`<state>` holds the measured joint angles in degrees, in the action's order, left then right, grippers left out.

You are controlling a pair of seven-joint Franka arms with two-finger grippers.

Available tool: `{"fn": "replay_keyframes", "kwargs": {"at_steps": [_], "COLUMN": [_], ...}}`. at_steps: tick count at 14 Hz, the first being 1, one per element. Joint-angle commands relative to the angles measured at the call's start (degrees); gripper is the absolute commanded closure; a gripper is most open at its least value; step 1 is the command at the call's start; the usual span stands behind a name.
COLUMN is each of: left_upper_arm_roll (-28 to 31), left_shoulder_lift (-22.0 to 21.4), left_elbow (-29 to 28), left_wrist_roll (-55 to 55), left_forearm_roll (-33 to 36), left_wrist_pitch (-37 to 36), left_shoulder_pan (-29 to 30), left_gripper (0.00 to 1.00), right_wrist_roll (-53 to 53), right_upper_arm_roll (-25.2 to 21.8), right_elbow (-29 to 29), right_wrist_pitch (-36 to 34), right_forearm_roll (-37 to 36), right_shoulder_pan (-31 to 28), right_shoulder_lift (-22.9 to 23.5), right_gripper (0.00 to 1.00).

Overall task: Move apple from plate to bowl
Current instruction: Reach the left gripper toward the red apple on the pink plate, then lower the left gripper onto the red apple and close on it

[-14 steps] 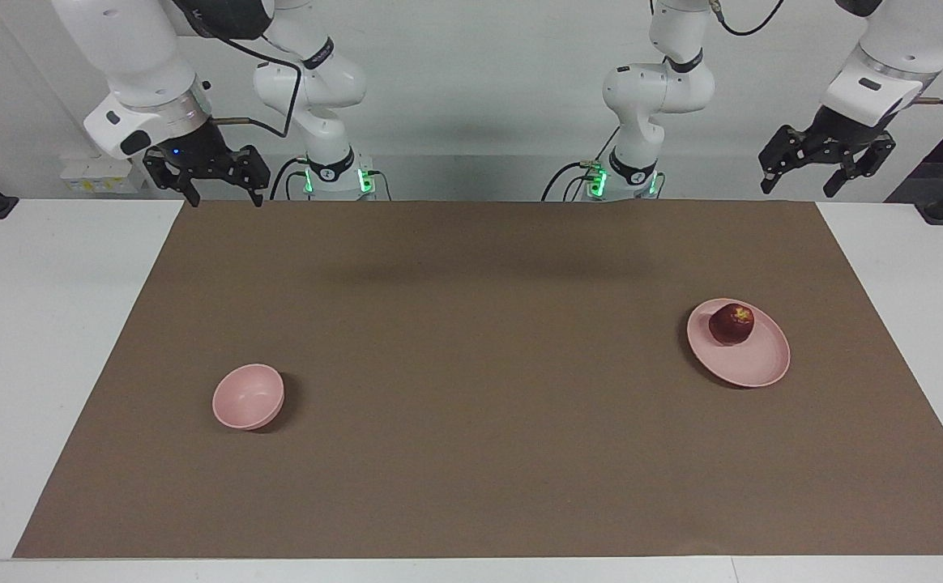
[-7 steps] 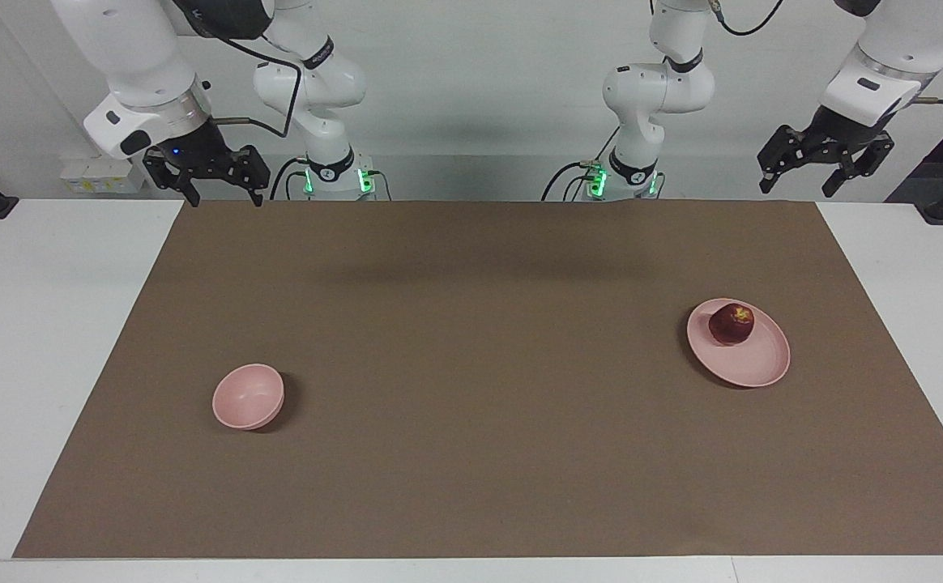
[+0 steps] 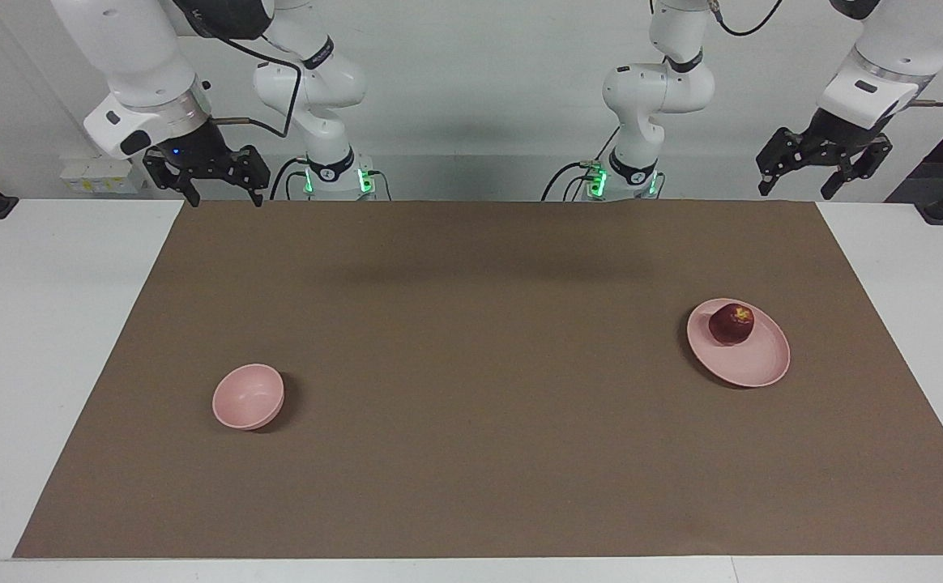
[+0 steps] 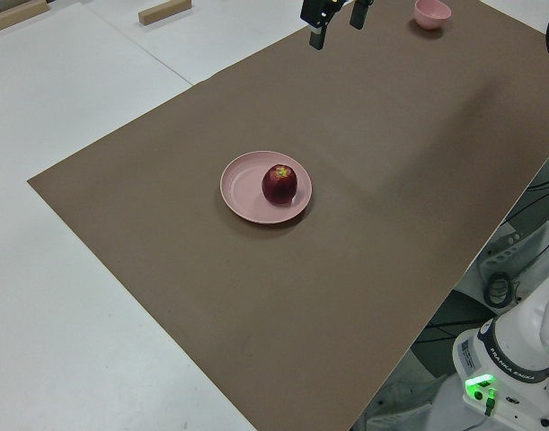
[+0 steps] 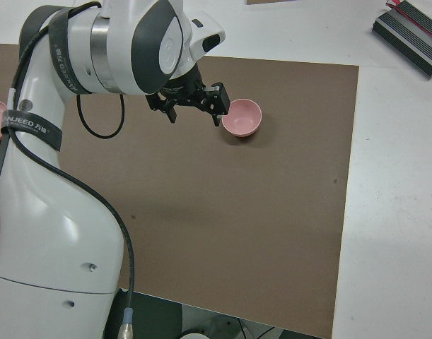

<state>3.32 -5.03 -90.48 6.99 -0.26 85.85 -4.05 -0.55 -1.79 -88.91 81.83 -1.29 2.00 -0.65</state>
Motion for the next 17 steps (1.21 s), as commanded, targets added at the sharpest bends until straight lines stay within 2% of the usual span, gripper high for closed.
{"fn": "replay_keyframes", "kwargs": {"at_steps": [1, 4, 12, 17], "left_upper_arm_roll": [-0.2, -0.2, 0.0, 0.1], "left_shoulder_lift": [-1.9, -1.9, -1.5, 1.9], "left_elbow": [-2.9, -6.5, -22.3, -28.4], "left_wrist_roll": [0.1, -0.1, 3.0, 5.6], "left_forearm_roll": [0.2, 0.2, 0.2, 0.2], "left_wrist_pitch": [2.4, 5.6, 24.0, 35.3], "left_shoulder_pan": [0.0, 0.0, 0.2, 2.1], "left_gripper": [0.00, 0.00, 0.00, 0.00], "right_wrist_roll": [-0.3, -0.3, -0.3, -0.3], "right_upper_arm_roll": [0.2, 0.1, 0.2, 0.2], "right_elbow": [0.3, 0.3, 0.3, 0.3], "right_wrist_pitch": [-1.1, -1.1, -1.1, -1.1], "right_forearm_roll": [0.9, 0.9, 0.9, 0.9], "right_shoulder_pan": [-0.5, -0.5, -0.5, -0.5], "right_shoulder_lift": [-0.1, -0.1, -0.1, -0.1], "right_gripper": [0.00, 0.00, 0.00, 0.00]}}
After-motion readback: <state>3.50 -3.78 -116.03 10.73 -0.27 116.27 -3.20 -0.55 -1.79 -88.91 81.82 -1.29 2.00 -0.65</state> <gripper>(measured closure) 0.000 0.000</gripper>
